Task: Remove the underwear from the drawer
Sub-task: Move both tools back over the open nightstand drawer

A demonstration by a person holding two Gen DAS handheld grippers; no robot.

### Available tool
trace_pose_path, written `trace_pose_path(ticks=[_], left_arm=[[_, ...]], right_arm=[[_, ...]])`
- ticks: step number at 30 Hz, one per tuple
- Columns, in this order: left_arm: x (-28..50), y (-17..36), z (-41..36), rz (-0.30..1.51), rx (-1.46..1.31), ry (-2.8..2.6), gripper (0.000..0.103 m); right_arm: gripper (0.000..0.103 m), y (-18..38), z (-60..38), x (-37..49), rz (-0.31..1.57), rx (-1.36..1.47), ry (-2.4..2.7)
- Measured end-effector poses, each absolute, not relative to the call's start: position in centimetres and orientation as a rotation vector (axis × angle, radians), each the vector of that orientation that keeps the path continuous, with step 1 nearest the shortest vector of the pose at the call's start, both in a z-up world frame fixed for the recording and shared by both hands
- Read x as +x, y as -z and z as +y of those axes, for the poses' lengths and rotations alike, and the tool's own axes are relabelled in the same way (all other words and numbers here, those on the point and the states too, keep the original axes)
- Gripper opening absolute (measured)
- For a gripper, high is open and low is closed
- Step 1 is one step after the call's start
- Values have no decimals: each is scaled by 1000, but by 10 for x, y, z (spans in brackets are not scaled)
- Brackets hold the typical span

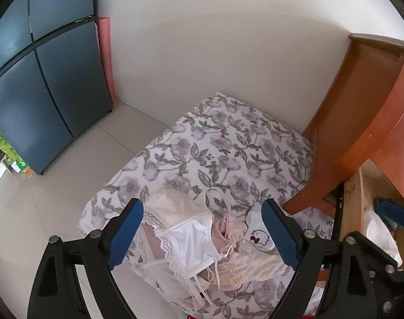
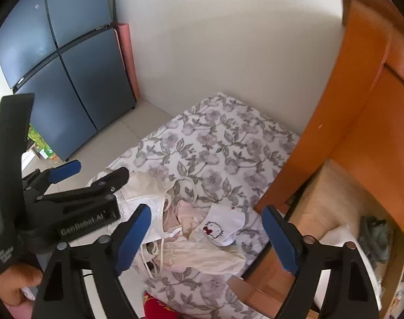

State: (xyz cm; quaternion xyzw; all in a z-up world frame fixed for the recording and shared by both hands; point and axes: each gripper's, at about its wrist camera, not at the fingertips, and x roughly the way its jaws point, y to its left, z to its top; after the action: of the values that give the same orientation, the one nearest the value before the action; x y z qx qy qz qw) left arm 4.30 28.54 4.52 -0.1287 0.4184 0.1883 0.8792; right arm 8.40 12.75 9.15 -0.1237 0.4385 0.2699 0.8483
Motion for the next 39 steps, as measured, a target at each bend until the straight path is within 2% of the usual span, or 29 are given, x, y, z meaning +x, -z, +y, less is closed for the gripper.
trace_pose_path(ticks=[3, 4, 20, 39], left_arm=[[37, -53, 281, 850, -271, -404, 99], [36, -55, 279, 841, -273, -405, 99], [35, -93, 207, 785, -231, -303, 100], [46, -88, 118, 794, -112, -170, 100]], right_arm=[[103, -101, 114, 79, 895, -242, -567], [103, -106, 107, 76, 883, -230, -565], [103, -139, -6, 52, 810, -107, -492], [103, -102, -174, 32, 855, 81, -223]])
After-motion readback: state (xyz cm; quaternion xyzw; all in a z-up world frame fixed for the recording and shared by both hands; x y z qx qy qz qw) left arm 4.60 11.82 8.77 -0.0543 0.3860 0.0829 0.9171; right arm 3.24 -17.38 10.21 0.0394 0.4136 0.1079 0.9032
